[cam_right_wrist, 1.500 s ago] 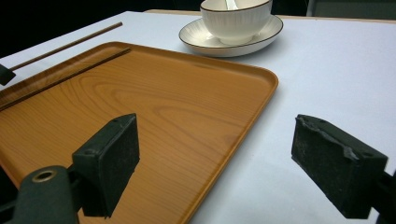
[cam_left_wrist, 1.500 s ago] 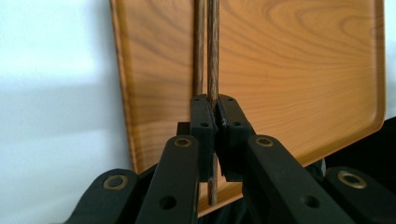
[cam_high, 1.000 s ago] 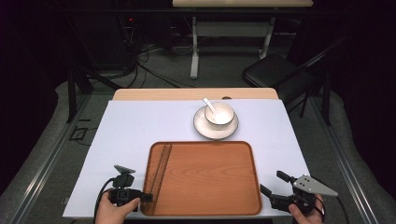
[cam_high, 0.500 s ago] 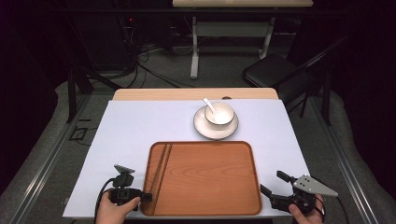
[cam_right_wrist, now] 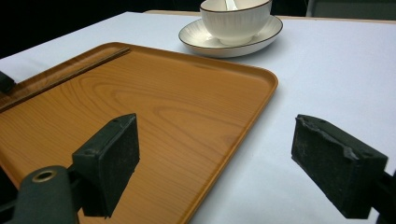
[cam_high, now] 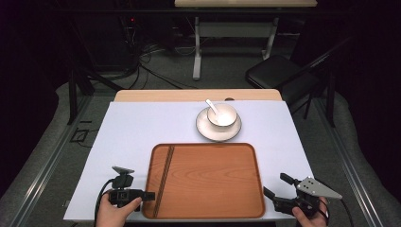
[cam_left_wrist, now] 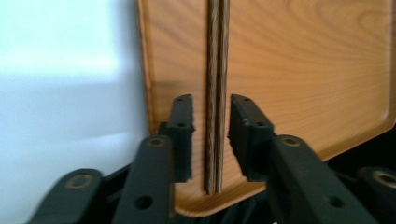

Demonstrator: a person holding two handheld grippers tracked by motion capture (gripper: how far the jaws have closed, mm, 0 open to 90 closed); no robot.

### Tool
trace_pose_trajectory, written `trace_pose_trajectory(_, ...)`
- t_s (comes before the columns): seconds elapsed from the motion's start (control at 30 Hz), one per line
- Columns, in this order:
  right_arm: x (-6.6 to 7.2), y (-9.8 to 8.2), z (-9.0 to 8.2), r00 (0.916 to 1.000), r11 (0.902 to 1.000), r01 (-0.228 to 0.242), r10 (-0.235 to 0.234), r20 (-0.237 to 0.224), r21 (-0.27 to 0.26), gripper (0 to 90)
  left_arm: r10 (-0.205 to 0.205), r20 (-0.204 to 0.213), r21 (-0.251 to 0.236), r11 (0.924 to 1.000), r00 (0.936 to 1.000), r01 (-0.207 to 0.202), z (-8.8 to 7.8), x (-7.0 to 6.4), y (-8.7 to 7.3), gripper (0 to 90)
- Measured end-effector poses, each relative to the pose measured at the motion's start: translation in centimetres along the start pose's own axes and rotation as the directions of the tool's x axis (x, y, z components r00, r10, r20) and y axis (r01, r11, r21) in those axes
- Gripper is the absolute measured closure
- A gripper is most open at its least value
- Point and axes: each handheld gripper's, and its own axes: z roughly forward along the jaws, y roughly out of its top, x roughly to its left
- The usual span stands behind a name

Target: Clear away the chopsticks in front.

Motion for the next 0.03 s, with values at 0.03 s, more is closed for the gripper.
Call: trace_pose_trajectory(0.03, -0.01, -0.01, 0.0, 1.0, 1.0, 0.001, -0.001, 0.0, -0.001, 14.9, 0.008, -0.004, -0.011, 0.9999, 1.0, -0.008, -0.15, -0.02, 0.16, 65.3)
